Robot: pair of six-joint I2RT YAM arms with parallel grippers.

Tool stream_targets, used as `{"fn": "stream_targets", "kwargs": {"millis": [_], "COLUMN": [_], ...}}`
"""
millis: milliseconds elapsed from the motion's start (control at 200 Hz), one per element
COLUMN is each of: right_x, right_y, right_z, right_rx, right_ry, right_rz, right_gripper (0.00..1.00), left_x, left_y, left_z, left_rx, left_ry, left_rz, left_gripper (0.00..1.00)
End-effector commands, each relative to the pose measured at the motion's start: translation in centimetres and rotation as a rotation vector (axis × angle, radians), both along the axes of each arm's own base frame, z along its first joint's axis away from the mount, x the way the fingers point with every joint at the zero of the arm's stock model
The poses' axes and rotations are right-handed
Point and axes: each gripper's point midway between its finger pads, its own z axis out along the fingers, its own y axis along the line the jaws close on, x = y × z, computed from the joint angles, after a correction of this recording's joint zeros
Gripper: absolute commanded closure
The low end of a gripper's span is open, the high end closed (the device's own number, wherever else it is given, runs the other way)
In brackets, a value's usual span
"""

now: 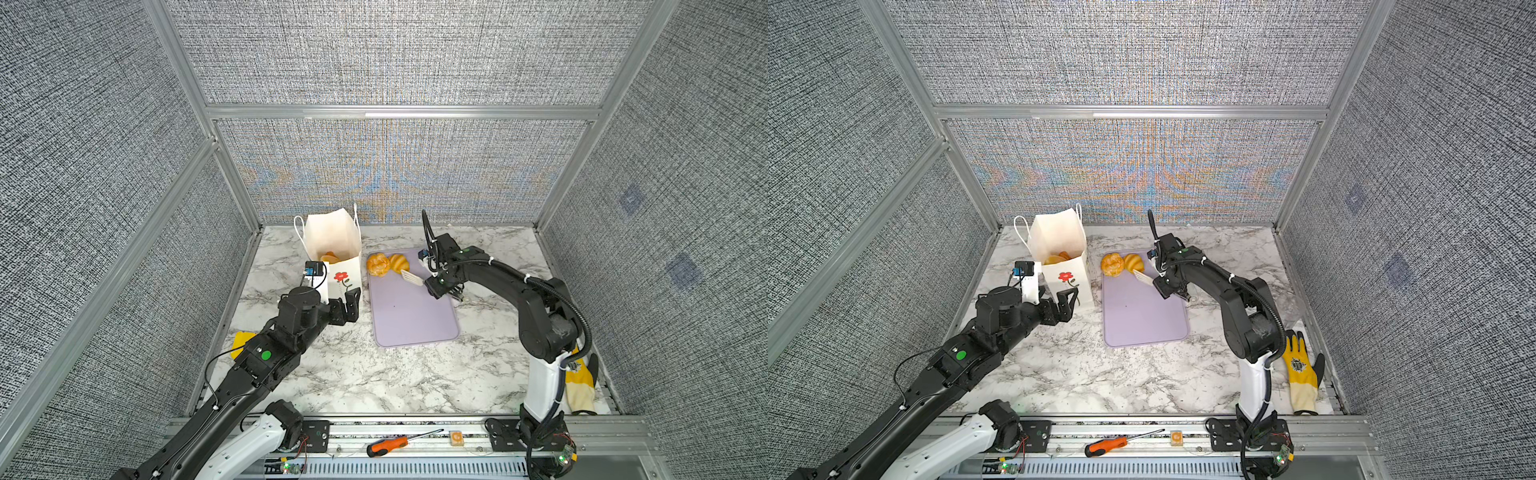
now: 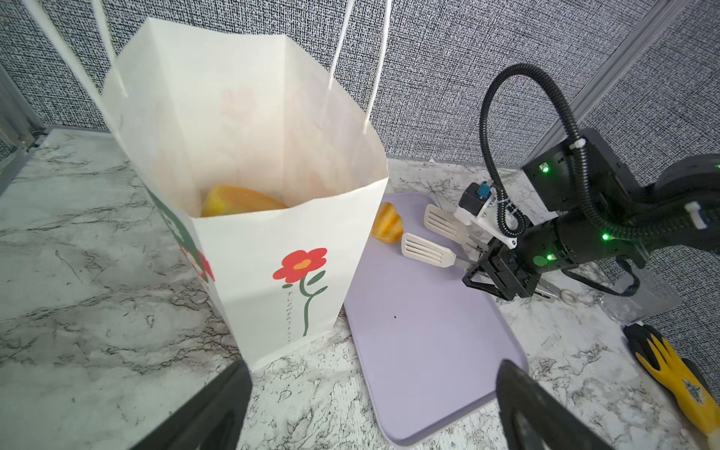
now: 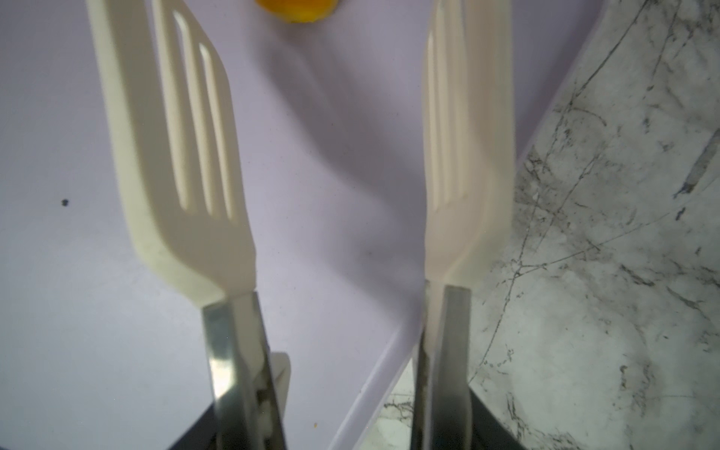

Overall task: Pack bread into a paper bag
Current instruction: Move the bread onto the tray.

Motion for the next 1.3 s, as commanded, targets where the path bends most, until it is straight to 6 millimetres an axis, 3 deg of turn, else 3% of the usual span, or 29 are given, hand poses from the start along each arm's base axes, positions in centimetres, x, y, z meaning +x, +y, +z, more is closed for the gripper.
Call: {"fn": "stream_targets", "kwargs": {"millis": [0,530,1291], "right_x": [0.3,2.4,3.8], "right_y": [0.8,1.9,2.7], "right_z": [0.1,-1.1,-2.6], "right_rx": [0.036,0.086,0.136], "right_ry": [0.005,0.037,0.093], "right_rz": [0.032,0.039,0.044], "right_gripper": [0.39,0.39,0.39], "left_x": [0.0,0.0,0.1], "left_y": [-0.2,-0.1,-0.2], "left_z": [0.2,0.3,0.2], "left_rx": [0.001,0.005,0.013], "left_ry": [-0.005,-0.006,0.002], "left_rz": [-0.011,-0.010,-0.012], "left_gripper": [0.01,0.01,0.01]}}
